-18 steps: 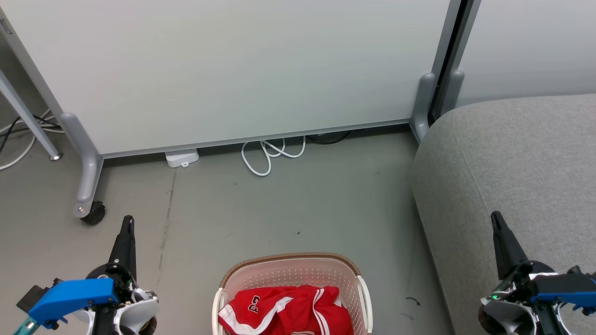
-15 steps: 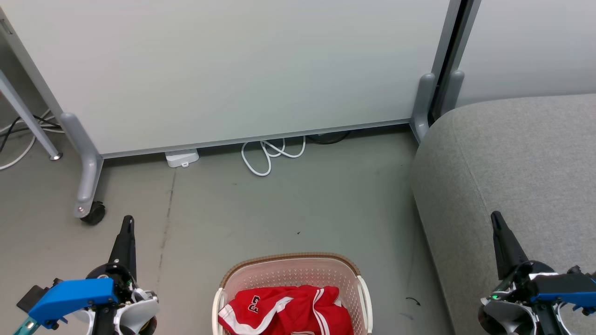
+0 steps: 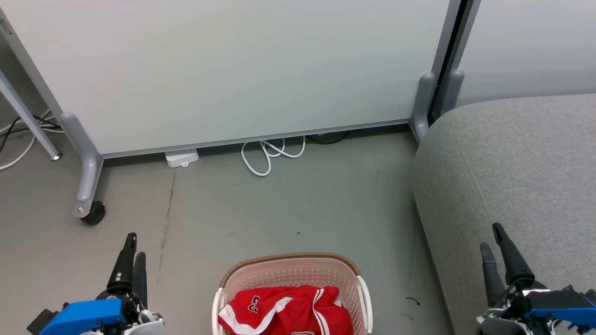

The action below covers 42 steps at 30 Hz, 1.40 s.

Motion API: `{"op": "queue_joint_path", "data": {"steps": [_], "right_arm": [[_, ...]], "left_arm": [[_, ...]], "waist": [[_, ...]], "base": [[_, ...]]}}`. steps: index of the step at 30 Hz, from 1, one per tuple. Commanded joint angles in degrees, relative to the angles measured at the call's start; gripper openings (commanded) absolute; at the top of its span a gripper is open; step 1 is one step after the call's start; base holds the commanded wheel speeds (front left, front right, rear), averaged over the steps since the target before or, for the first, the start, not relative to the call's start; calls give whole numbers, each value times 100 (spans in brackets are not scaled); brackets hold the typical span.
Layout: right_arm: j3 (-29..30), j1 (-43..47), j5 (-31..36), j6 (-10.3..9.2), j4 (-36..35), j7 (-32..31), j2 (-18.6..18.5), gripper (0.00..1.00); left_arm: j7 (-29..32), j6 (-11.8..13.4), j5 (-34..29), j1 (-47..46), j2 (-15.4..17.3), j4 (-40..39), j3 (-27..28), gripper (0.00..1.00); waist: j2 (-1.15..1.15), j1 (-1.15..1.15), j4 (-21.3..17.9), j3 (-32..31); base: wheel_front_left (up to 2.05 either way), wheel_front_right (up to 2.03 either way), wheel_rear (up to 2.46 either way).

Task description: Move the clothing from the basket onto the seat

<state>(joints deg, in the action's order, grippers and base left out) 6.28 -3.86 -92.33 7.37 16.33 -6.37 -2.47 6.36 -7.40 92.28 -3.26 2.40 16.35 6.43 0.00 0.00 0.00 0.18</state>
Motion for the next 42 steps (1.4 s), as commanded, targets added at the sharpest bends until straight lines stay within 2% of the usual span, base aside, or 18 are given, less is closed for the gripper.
{"op": "queue_joint_path", "data": {"steps": [1,6,12,26,27,28,30,42], "right_arm": [[-49,-68,20,3,-91,61,-9,100],[-139,-75,195,4,-109,209,-12,100],[-175,-94,741,5,-97,374,-15,100],[-219,-114,2846,7,-212,740,-24,100],[-219,-114,2846,7,-212,740,-24,100],[-236,-107,3487,8,-279,850,-26,100],[-236,-107,3487,8,-279,850,-26,100],[-264,-90,4791,10,-327,1092,-32,100]], "left_arm": [[-59,-2,-11,-98,22,-98,-36,100],[-207,0,-136,-95,25,-134,-115,100],[-372,65,-609,-98,29,-184,-183,100],[-737,194,-2395,-37,38,-291,-482,100],[-737,194,-2395,-37,38,-291,-482,100],[-848,206,-3042,-31,77,-279,-602,100],[-848,206,-3042,-31,77,-279,-602,100],[-1088,300,-4324,-37,150,-285,-821,100]], "waist": [[0,0,0,0],[0,0,-2,2],[0,0,-6,5],[0,0,-14,3],[0,0,-14,3],[0,0,-13,-3],[0,0,-13,-3],[0,0,-5,-13]], "base": [[0,0,0],[0,0,0],[0,0,0],[0,0,0],[0,0,0],[0,0,0],[0,0,0],[0,0,0]]}}
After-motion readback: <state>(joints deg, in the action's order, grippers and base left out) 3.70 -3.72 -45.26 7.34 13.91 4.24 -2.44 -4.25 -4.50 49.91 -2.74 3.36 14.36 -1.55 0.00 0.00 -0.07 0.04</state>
